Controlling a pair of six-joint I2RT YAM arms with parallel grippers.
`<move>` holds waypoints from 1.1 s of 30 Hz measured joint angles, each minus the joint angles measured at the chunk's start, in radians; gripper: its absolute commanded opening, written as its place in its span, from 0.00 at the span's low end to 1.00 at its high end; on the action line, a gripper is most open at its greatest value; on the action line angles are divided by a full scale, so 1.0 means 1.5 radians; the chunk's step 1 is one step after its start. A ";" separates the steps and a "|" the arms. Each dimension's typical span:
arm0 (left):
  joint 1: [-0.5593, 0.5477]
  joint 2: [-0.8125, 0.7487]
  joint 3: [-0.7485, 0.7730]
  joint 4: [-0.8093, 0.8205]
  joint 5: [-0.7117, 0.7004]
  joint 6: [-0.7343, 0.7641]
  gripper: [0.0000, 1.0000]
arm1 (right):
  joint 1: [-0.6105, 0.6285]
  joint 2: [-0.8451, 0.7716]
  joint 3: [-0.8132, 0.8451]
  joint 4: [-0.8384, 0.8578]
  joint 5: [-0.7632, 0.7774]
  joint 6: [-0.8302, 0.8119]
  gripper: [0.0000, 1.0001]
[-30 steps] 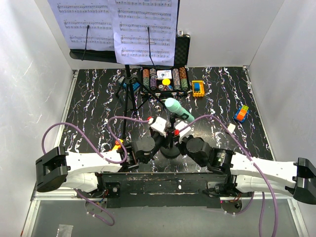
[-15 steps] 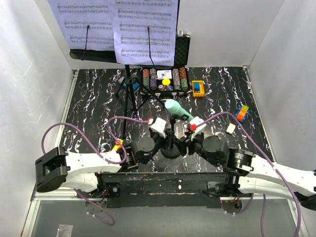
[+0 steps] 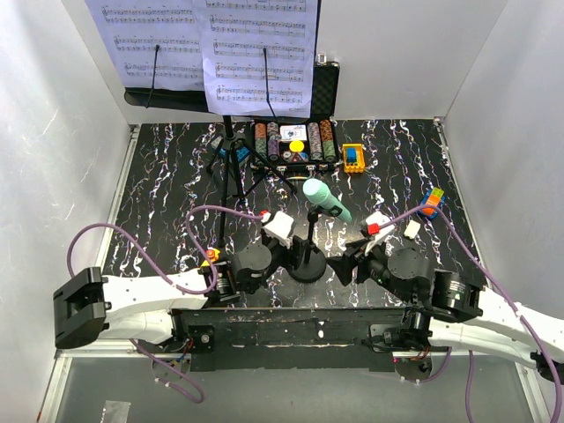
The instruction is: Pack up the instrument practice props
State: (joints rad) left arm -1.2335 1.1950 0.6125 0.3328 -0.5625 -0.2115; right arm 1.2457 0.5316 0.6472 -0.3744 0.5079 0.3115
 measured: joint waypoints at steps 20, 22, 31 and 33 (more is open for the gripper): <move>0.001 0.006 0.088 0.116 0.052 0.174 0.61 | 0.000 -0.049 0.000 -0.069 -0.014 0.050 0.70; 0.004 0.019 0.090 0.118 0.054 0.184 0.55 | 0.000 -0.049 0.000 -0.070 -0.014 0.052 0.70; 0.014 0.026 0.090 0.147 0.072 0.209 0.13 | 0.000 -0.050 0.000 -0.083 -0.017 0.058 0.70; 0.014 0.026 0.090 0.147 0.075 0.211 0.01 | 0.000 -0.050 0.000 -0.083 -0.017 0.059 0.70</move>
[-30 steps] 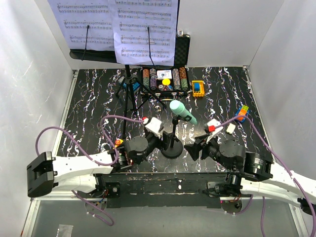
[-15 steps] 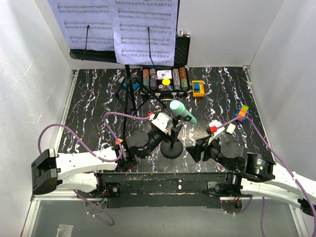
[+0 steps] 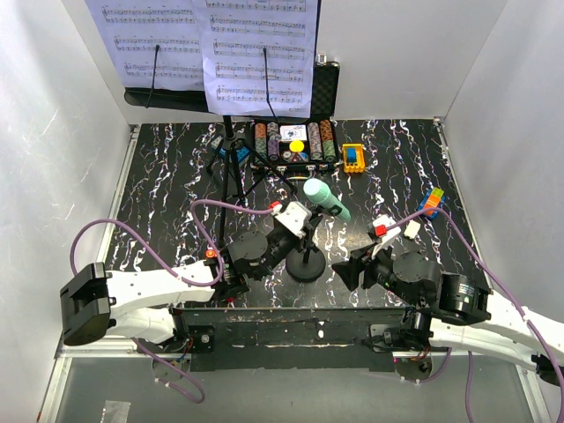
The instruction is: Pack up the instrument practice props
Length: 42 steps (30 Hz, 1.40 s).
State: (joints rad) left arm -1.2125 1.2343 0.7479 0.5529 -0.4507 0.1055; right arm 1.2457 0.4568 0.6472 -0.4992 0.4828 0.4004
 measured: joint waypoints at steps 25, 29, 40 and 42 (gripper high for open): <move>0.001 -0.044 -0.116 0.041 -0.029 -0.114 0.00 | -0.051 0.041 -0.108 0.147 -0.011 0.118 0.77; 0.001 -0.018 -0.134 0.057 -0.031 -0.134 0.00 | -0.092 0.021 -0.113 0.162 -0.030 0.136 0.76; 0.001 0.090 -0.162 0.134 -0.028 -0.175 0.00 | -0.102 -0.014 -0.081 0.120 -0.032 0.097 0.73; 0.001 0.097 -0.162 0.143 -0.029 -0.179 0.00 | -0.102 -0.020 -0.081 0.112 -0.032 0.096 0.72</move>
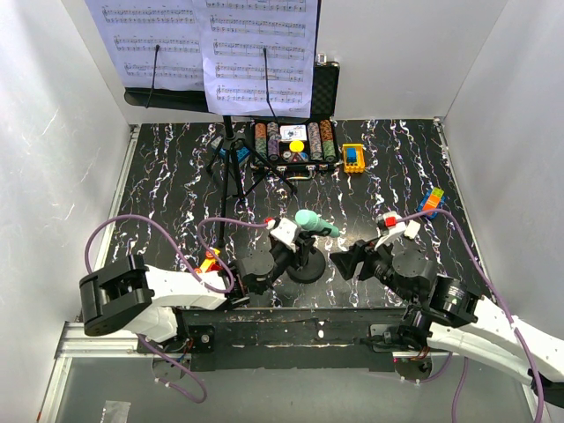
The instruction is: Pack up the instrument practice props
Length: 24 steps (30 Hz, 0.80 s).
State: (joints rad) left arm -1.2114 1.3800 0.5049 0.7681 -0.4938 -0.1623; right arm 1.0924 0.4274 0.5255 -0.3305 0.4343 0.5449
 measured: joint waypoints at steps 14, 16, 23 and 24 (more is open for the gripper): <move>-0.004 0.029 0.000 0.042 -0.007 -0.009 0.00 | 0.000 -0.015 -0.043 0.052 0.011 -0.072 0.79; -0.004 0.030 0.001 0.042 -0.006 -0.009 0.00 | 0.000 -0.008 -0.042 0.083 0.011 -0.112 0.79; -0.004 0.038 0.008 0.040 0.007 -0.001 0.00 | 0.000 0.088 -0.021 0.184 0.011 -0.262 0.75; -0.004 0.038 0.009 0.040 0.009 0.000 0.00 | 0.000 0.098 -0.021 0.204 0.011 -0.285 0.75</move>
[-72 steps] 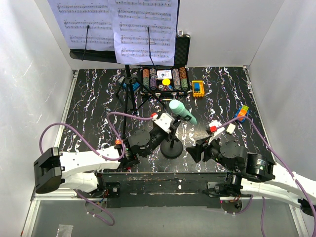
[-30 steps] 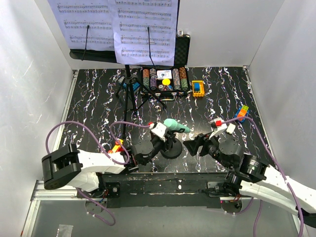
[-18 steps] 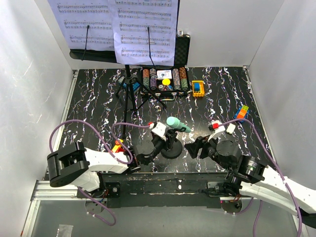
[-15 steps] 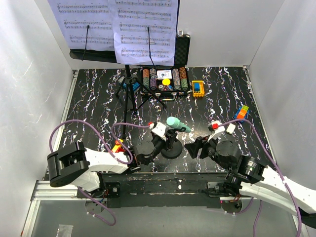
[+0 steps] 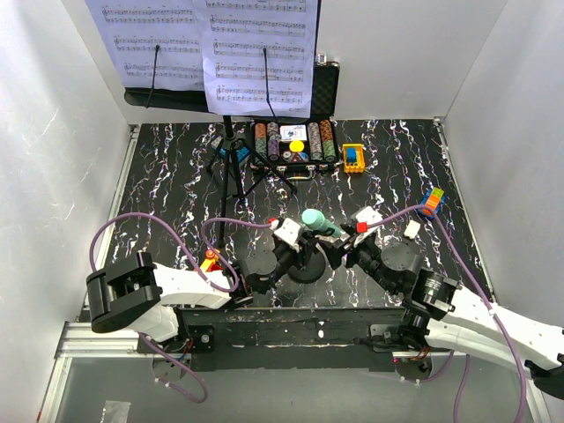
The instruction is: Pack up the instrument practice props
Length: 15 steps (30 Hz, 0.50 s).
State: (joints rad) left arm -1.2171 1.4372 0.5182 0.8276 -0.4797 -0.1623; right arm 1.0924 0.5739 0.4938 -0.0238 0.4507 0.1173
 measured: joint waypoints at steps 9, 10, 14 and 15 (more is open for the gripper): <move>0.004 -0.003 0.000 -0.005 0.025 0.009 0.00 | 0.000 0.051 -0.019 0.182 -0.014 -0.164 0.70; 0.004 -0.003 0.000 -0.006 0.028 0.009 0.00 | 0.000 0.060 -0.022 0.194 -0.016 -0.174 0.69; 0.005 -0.007 -0.001 -0.011 0.037 0.016 0.00 | 0.000 0.115 -0.023 0.232 -0.018 -0.212 0.65; 0.005 -0.008 -0.001 -0.013 0.039 0.017 0.00 | 0.000 0.125 -0.026 0.242 -0.018 -0.220 0.64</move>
State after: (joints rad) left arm -1.2098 1.4250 0.5171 0.8078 -0.4206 -0.1368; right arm 1.0924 0.7620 0.4545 0.3397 0.4244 -0.2131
